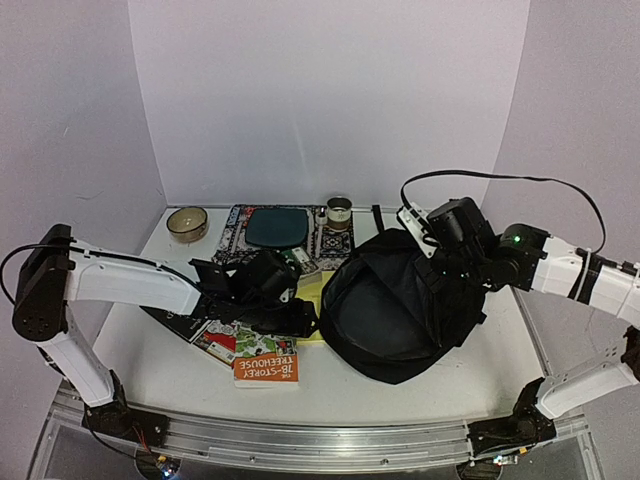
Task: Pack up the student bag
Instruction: Adjust the student bag at the center of the board, then grab the book from the book.
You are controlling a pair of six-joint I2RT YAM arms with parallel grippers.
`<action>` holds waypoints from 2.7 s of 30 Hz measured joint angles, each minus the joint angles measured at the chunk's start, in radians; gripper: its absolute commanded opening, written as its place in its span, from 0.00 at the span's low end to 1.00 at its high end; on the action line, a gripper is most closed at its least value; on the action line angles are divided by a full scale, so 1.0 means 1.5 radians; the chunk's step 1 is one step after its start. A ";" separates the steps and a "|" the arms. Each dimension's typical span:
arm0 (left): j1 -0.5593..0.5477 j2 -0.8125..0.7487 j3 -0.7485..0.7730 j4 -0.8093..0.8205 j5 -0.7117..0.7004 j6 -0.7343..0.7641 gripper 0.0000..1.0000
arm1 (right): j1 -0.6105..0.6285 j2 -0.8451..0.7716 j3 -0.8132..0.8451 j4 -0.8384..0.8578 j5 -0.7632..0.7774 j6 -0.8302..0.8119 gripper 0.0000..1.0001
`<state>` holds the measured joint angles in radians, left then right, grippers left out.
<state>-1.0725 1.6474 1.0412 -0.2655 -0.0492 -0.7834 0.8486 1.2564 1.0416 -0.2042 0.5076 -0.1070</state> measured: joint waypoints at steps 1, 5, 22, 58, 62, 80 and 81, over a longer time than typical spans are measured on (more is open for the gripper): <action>0.000 -0.008 0.000 -0.013 -0.014 -0.002 0.80 | 0.000 0.000 -0.001 0.003 0.000 0.000 0.00; 0.001 -0.040 -0.002 -0.069 -0.067 0.000 0.84 | -0.005 0.000 -0.001 0.013 0.005 -0.001 0.00; 0.001 -0.044 0.020 -0.305 -0.172 -0.081 0.99 | -0.020 0.004 -0.019 0.034 -0.013 0.008 0.00; 0.106 -0.268 -0.387 0.049 0.162 -0.250 0.91 | -0.020 0.007 -0.038 0.057 -0.055 0.034 0.00; 0.125 -0.274 -0.431 0.154 0.199 -0.268 0.90 | -0.020 0.007 -0.038 0.057 -0.057 0.033 0.00; 0.130 -0.246 -0.483 0.302 0.229 -0.321 0.62 | -0.020 0.007 -0.038 0.057 -0.067 0.032 0.00; 0.130 -0.247 -0.487 0.306 0.225 -0.326 0.58 | -0.020 0.006 -0.038 0.057 -0.068 0.032 0.00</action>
<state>-0.8780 1.2768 0.3108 0.1931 0.2883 -1.2727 0.8185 1.2659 0.9852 -0.1180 0.4060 -0.0589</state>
